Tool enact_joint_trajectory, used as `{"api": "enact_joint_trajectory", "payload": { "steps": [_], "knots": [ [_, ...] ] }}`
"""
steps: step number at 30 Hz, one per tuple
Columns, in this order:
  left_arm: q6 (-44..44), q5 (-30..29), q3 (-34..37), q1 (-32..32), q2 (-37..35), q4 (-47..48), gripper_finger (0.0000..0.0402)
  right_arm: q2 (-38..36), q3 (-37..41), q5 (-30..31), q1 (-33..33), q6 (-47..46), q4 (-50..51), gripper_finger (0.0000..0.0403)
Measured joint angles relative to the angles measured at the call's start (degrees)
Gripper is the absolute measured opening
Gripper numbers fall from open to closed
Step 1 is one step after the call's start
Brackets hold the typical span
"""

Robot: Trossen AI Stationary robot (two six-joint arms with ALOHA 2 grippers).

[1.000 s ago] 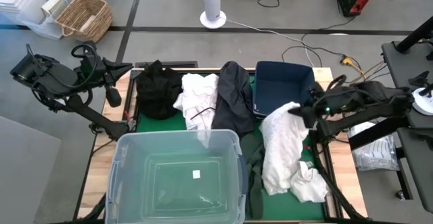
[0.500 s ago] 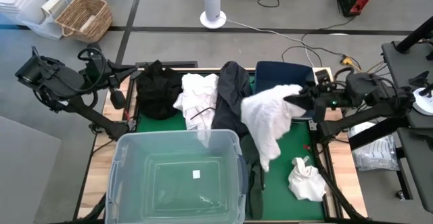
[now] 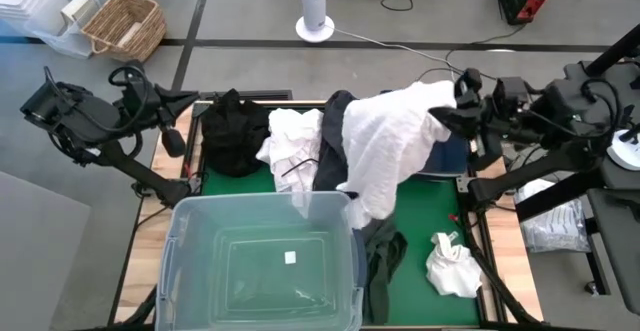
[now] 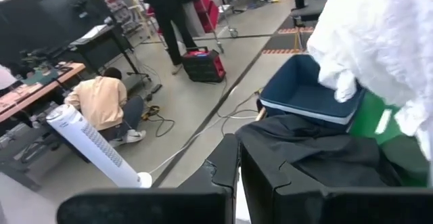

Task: Sort clothes
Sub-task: Put the white blouse into the transparent bin

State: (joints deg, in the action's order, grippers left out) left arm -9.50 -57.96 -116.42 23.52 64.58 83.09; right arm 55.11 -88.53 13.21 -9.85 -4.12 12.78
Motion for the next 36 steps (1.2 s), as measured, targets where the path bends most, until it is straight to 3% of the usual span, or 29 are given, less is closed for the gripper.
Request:
{"api": "enact_joint_trajectory", "payload": {
  "steps": [13, 19, 23, 27, 36],
  "knots": [
    [0.00, -0.19, -0.17, 0.01, -0.80, -2.17, 0.0000, 23.12, -32.53, -0.15, 1.53, 11.64, 0.19, 0.0009],
    [1.45, -0.20, -0.17, -0.02, -1.99, -8.65, 0.0000, 33.12, -46.63, -5.07, 1.64, 12.73, -0.79, 0.0009],
    [5.10, -0.07, -0.17, 0.01, -3.17, -15.69, 0.0000, 34.89, -43.76, -9.07, 2.00, 9.93, -9.75, 0.0009],
    [8.60, 0.25, -0.22, 0.01, -4.43, -21.08, 0.0000, 36.93, -44.60, -10.48, 2.12, 6.34, -10.76, 0.0009],
    [10.47, 2.02, -0.20, 0.01, -5.86, -23.85, 0.0000, 43.16, -46.36, -22.38, 2.12, -5.90, -16.30, 0.0009]
  ]
}}
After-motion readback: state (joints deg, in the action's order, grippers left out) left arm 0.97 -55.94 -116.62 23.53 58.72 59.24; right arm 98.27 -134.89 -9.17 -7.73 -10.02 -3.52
